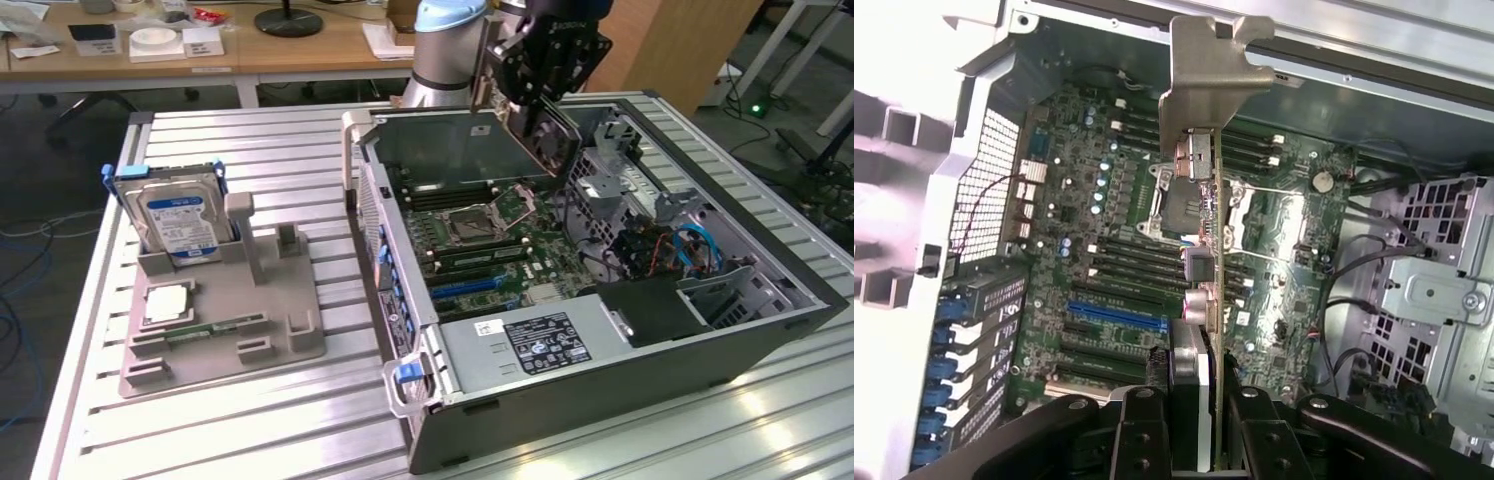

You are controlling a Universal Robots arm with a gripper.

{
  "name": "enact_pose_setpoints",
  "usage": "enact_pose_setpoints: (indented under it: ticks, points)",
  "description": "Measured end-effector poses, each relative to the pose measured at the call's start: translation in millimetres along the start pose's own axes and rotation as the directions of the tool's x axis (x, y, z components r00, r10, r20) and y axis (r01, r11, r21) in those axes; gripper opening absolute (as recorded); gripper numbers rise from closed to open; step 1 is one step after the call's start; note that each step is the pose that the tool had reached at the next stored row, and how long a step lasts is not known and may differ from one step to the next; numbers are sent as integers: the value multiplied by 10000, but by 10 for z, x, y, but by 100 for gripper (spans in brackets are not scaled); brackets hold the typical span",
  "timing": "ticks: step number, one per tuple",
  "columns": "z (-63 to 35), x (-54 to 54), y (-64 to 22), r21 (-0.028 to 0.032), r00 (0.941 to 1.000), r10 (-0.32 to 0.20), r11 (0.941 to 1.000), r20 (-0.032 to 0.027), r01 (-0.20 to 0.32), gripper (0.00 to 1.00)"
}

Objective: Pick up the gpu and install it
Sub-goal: 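Insert the gpu into the slot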

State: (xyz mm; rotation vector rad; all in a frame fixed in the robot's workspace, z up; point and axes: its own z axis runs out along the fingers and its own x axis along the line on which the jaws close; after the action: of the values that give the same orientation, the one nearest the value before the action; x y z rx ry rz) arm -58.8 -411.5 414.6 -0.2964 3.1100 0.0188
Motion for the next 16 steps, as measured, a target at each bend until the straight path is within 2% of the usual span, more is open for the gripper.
enact_pose_setpoints:
  ticks: [16]
  points:
    - [0,2,-11,-15,9965,-835,9965,-8,835,28]
